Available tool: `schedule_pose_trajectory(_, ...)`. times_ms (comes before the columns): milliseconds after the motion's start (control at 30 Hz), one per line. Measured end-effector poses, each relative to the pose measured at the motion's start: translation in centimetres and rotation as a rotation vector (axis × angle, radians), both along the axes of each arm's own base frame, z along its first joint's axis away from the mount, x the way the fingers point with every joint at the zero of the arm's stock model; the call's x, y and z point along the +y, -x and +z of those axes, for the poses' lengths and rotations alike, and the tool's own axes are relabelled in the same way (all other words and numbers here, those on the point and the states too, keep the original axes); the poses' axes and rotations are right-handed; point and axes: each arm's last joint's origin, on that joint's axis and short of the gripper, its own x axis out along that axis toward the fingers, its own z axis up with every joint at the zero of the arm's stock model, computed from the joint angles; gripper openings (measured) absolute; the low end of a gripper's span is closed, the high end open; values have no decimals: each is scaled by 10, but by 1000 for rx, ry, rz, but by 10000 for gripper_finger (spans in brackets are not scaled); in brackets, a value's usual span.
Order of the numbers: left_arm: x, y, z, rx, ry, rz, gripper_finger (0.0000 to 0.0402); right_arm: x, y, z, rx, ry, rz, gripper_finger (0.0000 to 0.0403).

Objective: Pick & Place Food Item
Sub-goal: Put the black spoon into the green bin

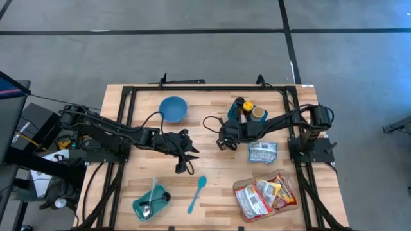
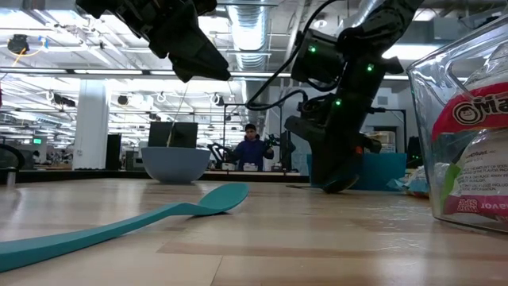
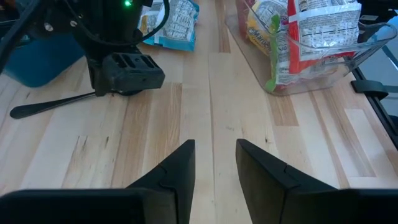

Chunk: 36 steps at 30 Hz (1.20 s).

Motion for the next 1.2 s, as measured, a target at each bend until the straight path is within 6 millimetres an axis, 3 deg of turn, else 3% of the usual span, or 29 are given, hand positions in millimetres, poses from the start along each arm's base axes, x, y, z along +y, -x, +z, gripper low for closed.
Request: schedule_pose_trajectory(1200, 0, 0, 0, -1, 0, 0, 111, 0, 10, -9, 54, -26, -9, 66)
